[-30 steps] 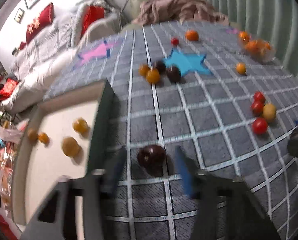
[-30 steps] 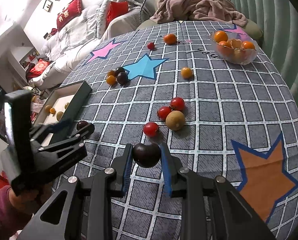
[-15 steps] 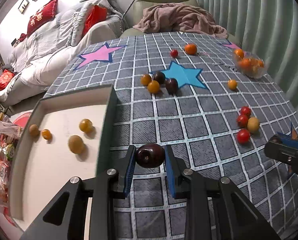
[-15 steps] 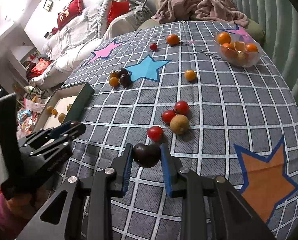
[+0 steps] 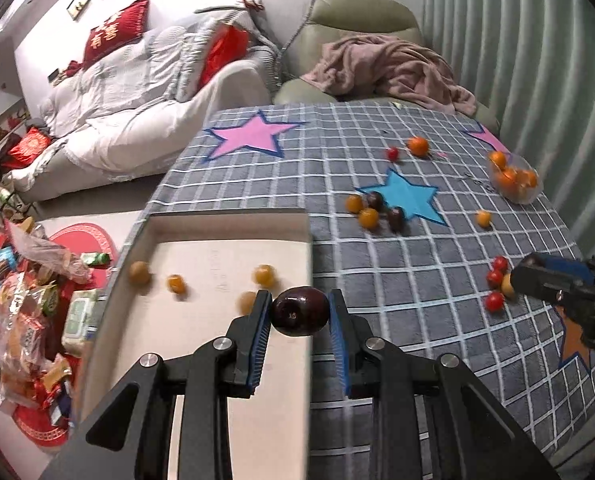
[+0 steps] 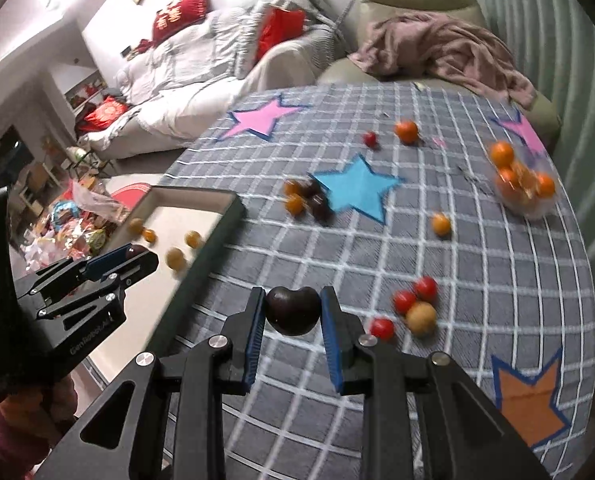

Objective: Organize fruits
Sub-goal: 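Carry both dark cherries over the white tray and open both grippers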

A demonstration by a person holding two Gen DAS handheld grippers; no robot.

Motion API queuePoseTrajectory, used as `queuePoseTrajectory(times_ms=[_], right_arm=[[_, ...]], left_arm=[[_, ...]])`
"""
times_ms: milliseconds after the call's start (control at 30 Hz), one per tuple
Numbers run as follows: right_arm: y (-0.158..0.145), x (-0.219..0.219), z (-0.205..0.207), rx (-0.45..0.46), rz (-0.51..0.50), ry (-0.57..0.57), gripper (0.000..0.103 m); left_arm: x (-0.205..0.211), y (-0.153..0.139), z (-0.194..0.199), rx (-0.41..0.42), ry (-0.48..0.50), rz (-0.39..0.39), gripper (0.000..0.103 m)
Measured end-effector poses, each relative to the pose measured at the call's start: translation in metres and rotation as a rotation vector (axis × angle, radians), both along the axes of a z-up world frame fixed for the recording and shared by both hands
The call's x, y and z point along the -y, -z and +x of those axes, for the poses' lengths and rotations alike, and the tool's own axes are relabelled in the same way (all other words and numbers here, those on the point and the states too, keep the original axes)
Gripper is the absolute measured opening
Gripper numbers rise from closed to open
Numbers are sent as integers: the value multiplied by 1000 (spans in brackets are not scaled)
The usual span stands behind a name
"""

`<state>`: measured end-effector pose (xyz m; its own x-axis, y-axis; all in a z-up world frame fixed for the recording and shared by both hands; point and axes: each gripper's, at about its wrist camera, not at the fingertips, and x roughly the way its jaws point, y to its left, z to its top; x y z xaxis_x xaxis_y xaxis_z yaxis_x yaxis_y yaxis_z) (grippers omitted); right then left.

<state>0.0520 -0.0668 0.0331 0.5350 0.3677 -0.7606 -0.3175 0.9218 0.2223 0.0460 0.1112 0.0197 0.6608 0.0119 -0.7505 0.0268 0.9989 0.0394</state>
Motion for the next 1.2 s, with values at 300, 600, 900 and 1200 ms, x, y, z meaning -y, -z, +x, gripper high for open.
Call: queuePoseTrajectory(times_ms=[300, 600, 900, 1200], right_arm=[[-20, -78, 15, 14, -17, -131, 30], [-12, -154, 23, -13, -50, -256, 30], [29, -197, 37, -131, -59, -314, 30], [79, -212, 48, -245, -87, -313, 30]], left_arm=[[-62, -8, -8, 20, -98, 5, 30], [-112, 15, -9, -25, -190, 14, 30], [-127, 56, -5, -101, -222, 37, 30], [-131, 79, 2, -147, -246, 34, 30]])
